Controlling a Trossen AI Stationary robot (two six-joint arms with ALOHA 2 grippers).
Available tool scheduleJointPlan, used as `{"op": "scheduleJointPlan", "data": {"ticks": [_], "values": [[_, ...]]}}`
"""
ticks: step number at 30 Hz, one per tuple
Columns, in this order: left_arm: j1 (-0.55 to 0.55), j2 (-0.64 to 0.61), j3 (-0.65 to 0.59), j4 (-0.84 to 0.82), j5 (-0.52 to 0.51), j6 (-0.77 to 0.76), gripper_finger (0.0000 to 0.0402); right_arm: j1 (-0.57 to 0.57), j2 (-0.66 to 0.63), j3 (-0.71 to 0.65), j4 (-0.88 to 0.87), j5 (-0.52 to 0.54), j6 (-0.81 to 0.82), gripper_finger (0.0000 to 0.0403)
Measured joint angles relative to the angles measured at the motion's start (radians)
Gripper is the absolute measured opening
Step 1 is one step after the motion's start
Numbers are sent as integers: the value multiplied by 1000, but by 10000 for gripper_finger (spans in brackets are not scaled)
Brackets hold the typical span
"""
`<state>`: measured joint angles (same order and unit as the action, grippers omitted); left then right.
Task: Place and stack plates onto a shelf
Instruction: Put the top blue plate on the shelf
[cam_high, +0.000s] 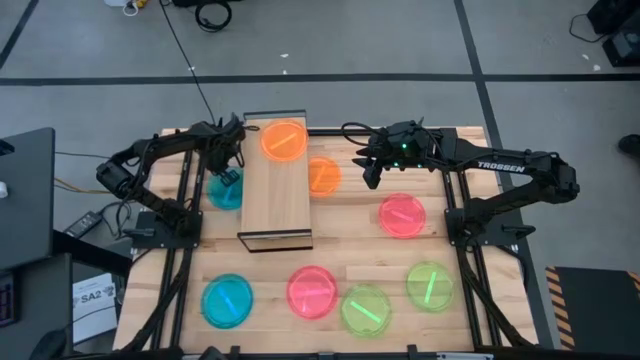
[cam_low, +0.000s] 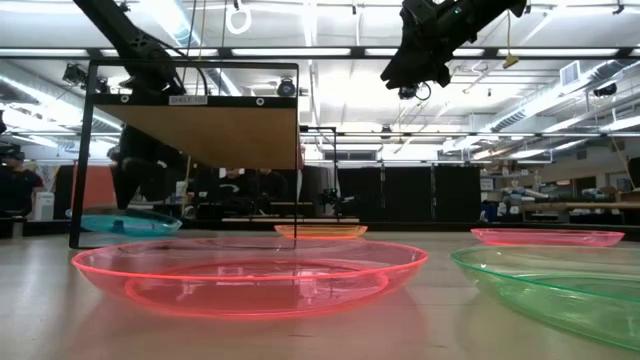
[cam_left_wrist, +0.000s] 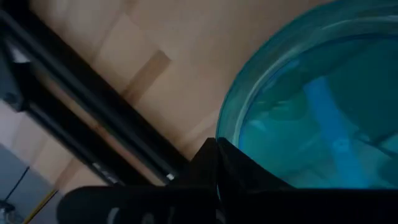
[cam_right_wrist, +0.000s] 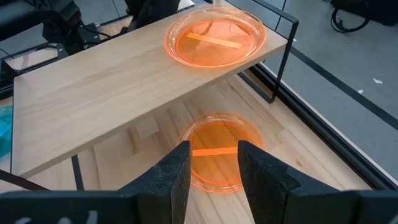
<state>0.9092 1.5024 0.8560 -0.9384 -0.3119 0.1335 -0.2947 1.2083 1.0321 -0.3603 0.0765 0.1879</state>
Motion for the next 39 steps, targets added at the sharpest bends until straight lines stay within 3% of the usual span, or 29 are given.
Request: {"op": "scheduleJointPlan", "data": {"ticks": [15,39], "values": [[-27,0,202,-235,-189,-96,2,0,0,0,0,0,0,139],[-131,0,466,-516,-277,-229,2,0,0,0,0,0,0,139]]}}
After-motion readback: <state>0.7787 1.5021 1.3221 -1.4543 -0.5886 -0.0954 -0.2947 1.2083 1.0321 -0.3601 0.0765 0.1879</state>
